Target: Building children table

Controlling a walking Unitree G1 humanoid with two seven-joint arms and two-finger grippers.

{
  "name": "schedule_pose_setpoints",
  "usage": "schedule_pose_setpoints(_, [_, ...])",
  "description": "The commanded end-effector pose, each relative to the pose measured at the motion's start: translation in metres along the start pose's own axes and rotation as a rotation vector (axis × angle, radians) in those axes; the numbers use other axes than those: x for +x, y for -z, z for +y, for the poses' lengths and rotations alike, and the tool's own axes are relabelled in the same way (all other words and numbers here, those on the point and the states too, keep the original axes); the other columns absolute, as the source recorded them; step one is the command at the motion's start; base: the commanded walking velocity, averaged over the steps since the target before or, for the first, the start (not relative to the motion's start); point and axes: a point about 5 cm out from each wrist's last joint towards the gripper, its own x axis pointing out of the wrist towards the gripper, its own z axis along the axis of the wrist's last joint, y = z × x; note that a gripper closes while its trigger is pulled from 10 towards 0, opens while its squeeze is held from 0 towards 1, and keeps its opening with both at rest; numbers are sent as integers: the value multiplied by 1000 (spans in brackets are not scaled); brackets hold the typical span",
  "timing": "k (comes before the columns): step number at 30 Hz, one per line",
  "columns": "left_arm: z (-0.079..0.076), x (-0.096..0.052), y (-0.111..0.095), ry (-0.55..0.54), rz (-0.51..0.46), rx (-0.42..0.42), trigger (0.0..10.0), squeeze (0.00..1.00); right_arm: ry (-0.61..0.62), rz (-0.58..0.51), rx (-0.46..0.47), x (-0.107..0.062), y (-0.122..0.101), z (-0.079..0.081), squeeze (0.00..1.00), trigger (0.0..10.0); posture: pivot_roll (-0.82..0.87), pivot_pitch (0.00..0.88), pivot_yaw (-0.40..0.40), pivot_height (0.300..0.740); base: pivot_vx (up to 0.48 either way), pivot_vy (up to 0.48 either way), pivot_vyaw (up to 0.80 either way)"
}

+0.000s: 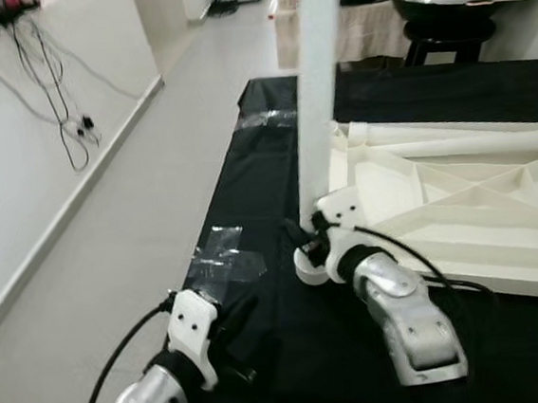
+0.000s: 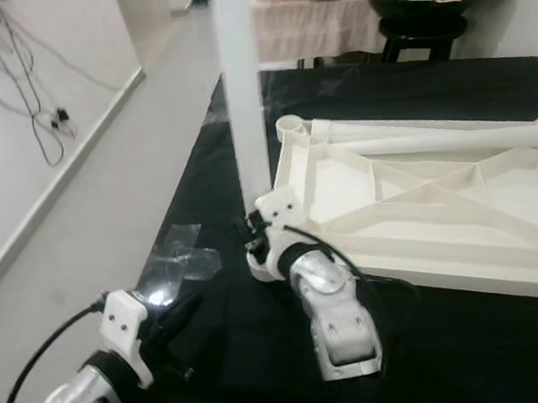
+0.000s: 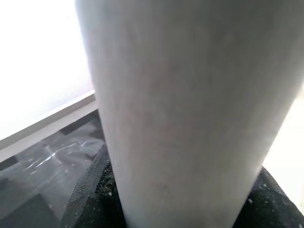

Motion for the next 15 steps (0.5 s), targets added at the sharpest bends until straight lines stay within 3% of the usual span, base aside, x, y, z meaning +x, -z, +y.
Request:
schedule_pose_setpoints(1, [2,-3,5,-1,27,-3,10000,0,-5,133,33,3,28,-2,0,3059,-28,137,36,740,0,0,0])
schedule_pose_setpoints(2, [3,-3,5,-15,24,-1,10000,0,-25,113,50,6,24,-6,0,10000,-28,135,36,740,0,0,0])
schedule_pose_setpoints(7, [4,-3,5,-25,22,1,10000,0,-51,89,64,9,20,-8,0,10000,-28,135,36,740,0,0,0])
schedule_pose_setpoints(8, [4,-3,5,-31,21,2,10000,0,-72,59,92,9,11,-9,1000,10000,-23,132,33,740,0,0,0])
schedule_pose_setpoints(9, [4,-3,5,-30,22,2,10000,0,-174,-8,98,11,-3,-10,1000,10000,-22,129,38,740,0,0,0])
schedule_pose_setpoints(10, [4,-3,5,-30,22,2,10000,0,-174,-8,98,11,-3,-10,1000,10000,-22,129,38,740,0,0,0])
schedule_pose_setpoints(11, [4,-3,5,-26,23,2,10000,0,-266,-55,91,11,-14,-11,890,10000,-19,129,40,740,0,0,0])
schedule_pose_setpoints(12, [4,-3,5,-26,23,2,10000,0,-266,-55,91,11,-14,-11,890,10000,-19,129,40,740,0,0,0])
schedule_pose_setpoints(13, [4,-2,5,-23,24,1,10000,0,-356,-82,90,11,-21,-11,243,10000,-19,129,40,740,0,0,0])
schedule_pose_setpoints(14, [3,-2,5,-21,24,1,10000,0,-466,-97,61,10,-25,-10,0,10000,-16,126,42,740,0,0,0])
schedule_pose_setpoints(15, [3,-2,5,-19,25,0,10000,0,-592,-86,33,9,-24,-9,0,10000,-12,125,43,740,0,0,0])
